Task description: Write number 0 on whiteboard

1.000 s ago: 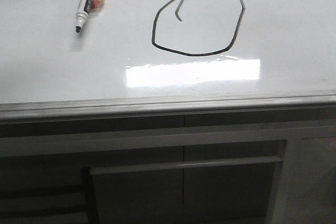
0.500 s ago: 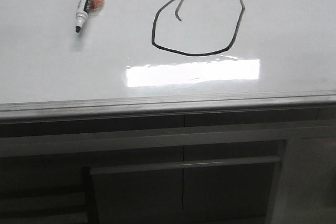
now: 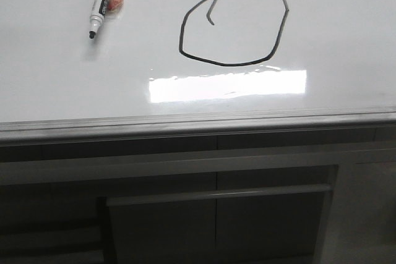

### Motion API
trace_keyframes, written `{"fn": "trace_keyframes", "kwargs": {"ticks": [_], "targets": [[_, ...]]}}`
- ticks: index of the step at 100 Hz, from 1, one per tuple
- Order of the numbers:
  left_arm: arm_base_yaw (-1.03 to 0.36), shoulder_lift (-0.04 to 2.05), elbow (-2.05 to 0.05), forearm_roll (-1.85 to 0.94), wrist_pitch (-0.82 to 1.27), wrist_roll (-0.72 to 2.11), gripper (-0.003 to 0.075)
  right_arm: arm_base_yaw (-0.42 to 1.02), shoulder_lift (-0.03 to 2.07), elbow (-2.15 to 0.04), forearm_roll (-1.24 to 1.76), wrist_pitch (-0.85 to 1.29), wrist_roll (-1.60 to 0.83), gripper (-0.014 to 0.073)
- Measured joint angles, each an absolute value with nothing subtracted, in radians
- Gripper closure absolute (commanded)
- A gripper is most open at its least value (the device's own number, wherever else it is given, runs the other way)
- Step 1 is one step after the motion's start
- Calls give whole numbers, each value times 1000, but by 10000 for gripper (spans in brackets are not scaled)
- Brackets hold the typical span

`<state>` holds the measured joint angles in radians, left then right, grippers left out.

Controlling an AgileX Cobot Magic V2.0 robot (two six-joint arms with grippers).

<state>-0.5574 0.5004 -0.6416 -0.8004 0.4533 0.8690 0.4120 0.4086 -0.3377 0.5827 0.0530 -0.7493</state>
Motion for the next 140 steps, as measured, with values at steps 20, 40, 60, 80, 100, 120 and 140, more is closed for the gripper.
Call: {"fn": "trace_keyframes", "kwargs": {"ticks": [20,40,60,80,100,120,140], "targets": [[-492,418,-492,-520,251,716,740,412,409,-338,583,53,-749,665],[-302,193,-197,-27,102,133,740,410,409,-338,583,52,-749,665],[-121,-2,6,25,159,10,740,410,409,-338,583,52,-749,665],[-24,-3,4,20,316,0,740,410,409,-337,584,48,-749,665],[-3,-3,4,20,323,0,740,410,409,-337,584,48,-749,664],[-2,-3,4,20,323,0,740,410,409,-337,584,48,-749,665],[-2,-3,4,20,323,-5,740,410,409,-337,584,48,-749,665]]}}
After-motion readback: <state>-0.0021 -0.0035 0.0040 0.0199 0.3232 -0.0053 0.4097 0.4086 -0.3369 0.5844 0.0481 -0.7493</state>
